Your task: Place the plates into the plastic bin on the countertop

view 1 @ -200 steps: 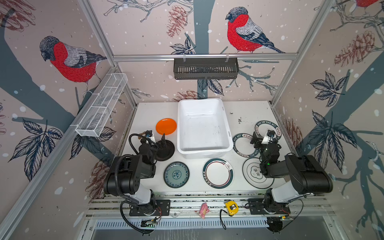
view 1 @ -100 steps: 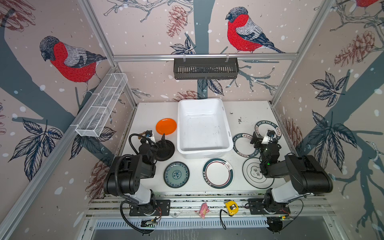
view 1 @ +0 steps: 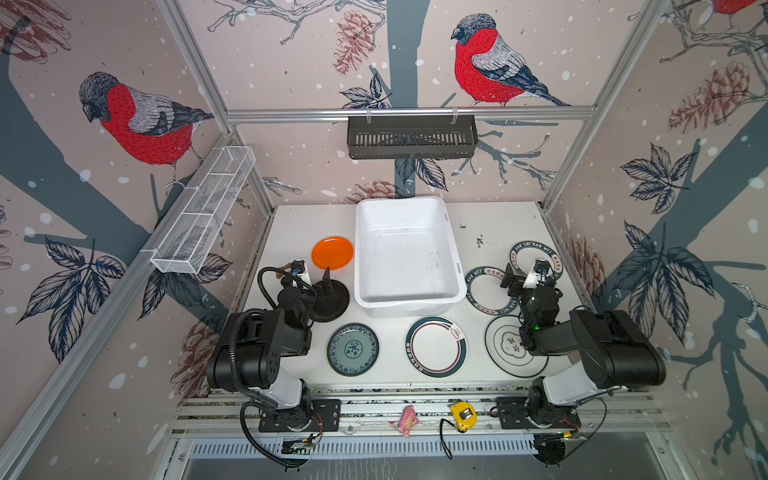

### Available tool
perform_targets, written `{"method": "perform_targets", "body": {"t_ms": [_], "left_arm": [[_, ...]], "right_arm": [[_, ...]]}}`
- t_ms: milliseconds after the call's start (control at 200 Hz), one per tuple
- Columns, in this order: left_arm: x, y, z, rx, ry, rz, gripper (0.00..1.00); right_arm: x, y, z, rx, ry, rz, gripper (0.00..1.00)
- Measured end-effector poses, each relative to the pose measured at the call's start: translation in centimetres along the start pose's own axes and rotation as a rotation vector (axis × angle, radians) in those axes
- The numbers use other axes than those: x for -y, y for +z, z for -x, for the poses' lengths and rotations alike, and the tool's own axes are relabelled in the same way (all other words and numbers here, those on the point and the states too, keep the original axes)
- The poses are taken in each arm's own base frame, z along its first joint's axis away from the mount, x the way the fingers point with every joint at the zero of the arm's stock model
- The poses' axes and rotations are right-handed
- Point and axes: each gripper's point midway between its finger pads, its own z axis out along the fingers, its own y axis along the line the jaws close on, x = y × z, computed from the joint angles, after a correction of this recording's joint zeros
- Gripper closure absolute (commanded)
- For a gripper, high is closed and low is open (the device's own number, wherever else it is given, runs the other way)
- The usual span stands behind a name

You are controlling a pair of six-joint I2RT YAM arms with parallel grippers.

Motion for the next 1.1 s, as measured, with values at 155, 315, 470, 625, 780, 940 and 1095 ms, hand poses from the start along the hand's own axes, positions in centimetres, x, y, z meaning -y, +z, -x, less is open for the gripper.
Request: {"method": "perform_targets", "body": {"t_ms": [155,315,470,625,780,940,1095], "left_arm": [[0.0,0.0,0.0,0.0,0.002,0.0,0.01],[0.1,-0.1,0.4,0.01,0.004,-0.004,0.01],[0.5,0.0,2.4,0.038,0.017,-0.03,0.01],[0.6,1.2,5.0,0.034,0.026,-0.038,0.01],[0.9,2.2,8.0,0.009,0.055,-0.052,0.01],[1.0,2.4,9.8,-0.054,0.094,-0.06,0.01],[2.1,2.3,11.0,-0.139,0.126,-0.12,0.01]], "right_arm": [[0.0,0.0,0.0,0.0,0.0,0.0,0.0],[0.0,0.0,0.1,0.002,0.0,0.0,0.0],[0.0,0.0,0.0,0.001,0.0,0.0,0.0],[0.6,0.1,0.4,0.002,0.004,-0.038,0.01],[0.7,1.7,3.9,0.031,0.012,-0.082,0.0],[0.9,2.6,5.6,-0.011,0.046,-0.13,0.0],[0.8,3.1,7.1,-0.077,0.166,-0.146,0.01]]}}
